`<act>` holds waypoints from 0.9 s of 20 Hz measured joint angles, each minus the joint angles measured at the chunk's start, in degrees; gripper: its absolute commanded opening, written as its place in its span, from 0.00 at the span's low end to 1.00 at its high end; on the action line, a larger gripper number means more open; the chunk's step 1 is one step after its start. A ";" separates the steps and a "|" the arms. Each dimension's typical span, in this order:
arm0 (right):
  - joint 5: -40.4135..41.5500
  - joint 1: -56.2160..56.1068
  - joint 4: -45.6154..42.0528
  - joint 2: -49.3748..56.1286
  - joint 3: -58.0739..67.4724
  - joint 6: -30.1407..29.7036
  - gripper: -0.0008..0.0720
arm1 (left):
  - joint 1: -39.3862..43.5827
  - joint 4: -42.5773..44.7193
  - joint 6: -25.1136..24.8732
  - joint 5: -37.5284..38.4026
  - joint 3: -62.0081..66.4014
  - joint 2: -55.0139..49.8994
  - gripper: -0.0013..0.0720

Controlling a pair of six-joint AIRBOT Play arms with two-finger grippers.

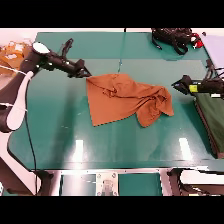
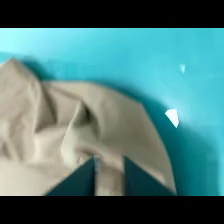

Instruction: Fold the shirts.

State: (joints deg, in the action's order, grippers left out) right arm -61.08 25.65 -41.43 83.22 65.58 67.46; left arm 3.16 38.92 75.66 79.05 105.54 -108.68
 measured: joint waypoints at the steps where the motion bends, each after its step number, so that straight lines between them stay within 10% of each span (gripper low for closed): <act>1: -2.05 1.22 0.09 -0.79 -0.59 0.24 0.05 | -0.35 1.60 1.16 3.48 0.20 0.68 0.05; 9: -5.68 5.86 -0.94 -14.32 -20.90 0.81 0.14 | 0.46 13.11 5.33 2.95 -28.35 19.91 0.07; 11: -4.02 5.88 -0.92 -17.35 -26.38 1.20 0.34 | 0.57 11.78 5.25 -3.93 -40.79 25.20 0.86; 13: -2.08 5.88 -0.90 -18.99 -30.47 1.62 0.42 | 0.85 7.43 3.87 -10.82 -50.27 27.76 0.68; 18: 2.43 4.35 -0.57 -20.41 -35.01 2.05 0.41 | 7.26 -3.28 0.44 -26.40 -61.88 27.32 0.68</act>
State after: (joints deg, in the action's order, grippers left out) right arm -58.65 30.00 -42.00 62.81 30.57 69.52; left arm 10.41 35.64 76.09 52.64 43.66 -81.36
